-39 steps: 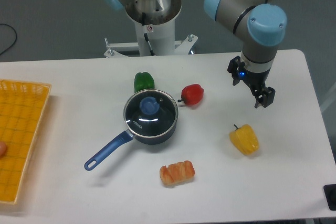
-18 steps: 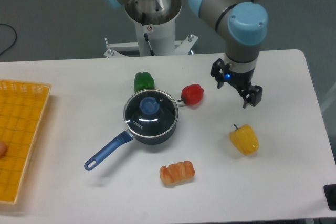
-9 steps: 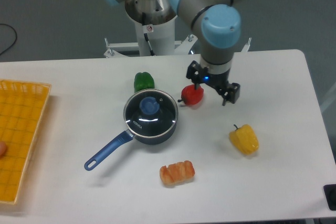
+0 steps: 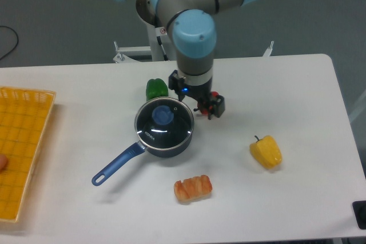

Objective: Open the lid
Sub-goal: 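Move the open gripper over the glass lid's blue knob on the saucepan, then lower the gripper onto the blue knob of the glass lid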

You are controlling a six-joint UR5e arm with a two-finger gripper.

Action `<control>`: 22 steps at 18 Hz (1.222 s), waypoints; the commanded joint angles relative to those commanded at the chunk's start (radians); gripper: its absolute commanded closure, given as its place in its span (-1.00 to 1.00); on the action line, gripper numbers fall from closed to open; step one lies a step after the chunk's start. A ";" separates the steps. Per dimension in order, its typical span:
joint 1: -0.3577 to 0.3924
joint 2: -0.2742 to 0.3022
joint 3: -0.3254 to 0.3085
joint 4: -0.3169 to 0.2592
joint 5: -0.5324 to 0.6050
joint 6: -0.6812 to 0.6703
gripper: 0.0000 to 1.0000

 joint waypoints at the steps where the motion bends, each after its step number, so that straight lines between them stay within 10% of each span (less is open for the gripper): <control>1: -0.008 0.000 0.000 0.000 0.000 0.005 -1.00; 22: -0.112 -0.006 -0.090 -0.002 0.090 0.044 -1.00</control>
